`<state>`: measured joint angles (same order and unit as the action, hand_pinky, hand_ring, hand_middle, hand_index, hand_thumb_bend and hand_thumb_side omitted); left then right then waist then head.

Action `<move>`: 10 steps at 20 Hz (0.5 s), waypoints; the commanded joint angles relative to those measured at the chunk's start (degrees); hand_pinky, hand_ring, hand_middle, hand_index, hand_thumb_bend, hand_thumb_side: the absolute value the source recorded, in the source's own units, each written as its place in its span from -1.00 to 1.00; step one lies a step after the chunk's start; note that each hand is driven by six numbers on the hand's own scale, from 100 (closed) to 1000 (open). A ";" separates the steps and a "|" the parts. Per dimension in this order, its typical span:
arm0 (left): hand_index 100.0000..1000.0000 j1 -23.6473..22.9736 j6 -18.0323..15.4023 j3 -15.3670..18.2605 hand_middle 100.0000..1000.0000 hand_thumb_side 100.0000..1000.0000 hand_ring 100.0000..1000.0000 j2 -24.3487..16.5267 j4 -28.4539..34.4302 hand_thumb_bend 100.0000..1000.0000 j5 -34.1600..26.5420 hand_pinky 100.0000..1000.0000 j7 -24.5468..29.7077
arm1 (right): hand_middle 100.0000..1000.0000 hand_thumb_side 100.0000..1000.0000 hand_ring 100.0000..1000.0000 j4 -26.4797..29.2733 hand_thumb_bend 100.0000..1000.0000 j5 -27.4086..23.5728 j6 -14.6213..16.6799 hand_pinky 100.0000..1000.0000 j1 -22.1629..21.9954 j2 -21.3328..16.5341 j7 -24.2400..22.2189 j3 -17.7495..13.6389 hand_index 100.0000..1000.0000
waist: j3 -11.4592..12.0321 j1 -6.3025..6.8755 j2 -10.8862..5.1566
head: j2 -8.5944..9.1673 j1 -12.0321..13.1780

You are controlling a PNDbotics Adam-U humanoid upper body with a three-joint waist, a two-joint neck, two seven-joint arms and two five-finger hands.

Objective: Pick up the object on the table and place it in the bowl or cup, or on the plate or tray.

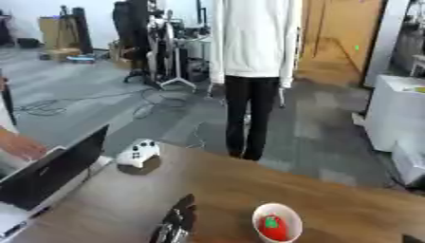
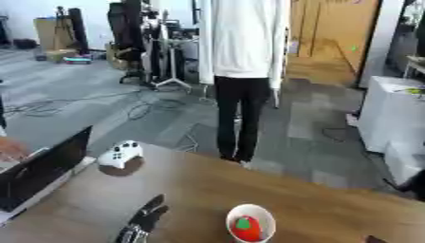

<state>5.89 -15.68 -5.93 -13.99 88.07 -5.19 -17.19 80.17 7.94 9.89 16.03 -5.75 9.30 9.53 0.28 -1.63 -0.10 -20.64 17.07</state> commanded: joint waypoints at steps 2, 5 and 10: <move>0.79 0.34 -0.57 -0.25 0.84 0.69 0.79 0.19 1.79 0.09 -0.29 1.00 -0.20 | 0.54 0.36 0.78 2.50 -1.00 -1.65 0.35 0.96 -0.59 -0.25 -0.67 0.52 0.50 | -0.05 -0.23 -0.61 | 1.45 -0.75; 0.79 0.31 -0.79 -0.30 0.84 0.68 0.79 0.81 1.94 0.09 0.16 1.00 -0.69 | 0.52 0.34 0.75 3.17 -1.00 -2.55 0.30 0.94 -1.92 0.41 -0.46 0.37 0.49 | 0.04 -0.50 -0.53 | 1.76 -0.53; 0.78 0.35 -0.97 -0.31 0.84 0.68 0.79 1.49 1.66 0.08 0.43 1.00 -0.94 | 0.51 0.33 0.75 2.93 -1.00 -2.57 0.46 0.94 -2.93 0.95 0.16 0.14 0.48 | -0.05 -0.73 -0.48 | 2.31 -0.13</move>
<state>5.90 -16.48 -6.21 -12.46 88.73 -5.04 -17.99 82.00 5.52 10.20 12.81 -4.97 9.21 9.92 0.28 -2.48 -0.10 -19.06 17.10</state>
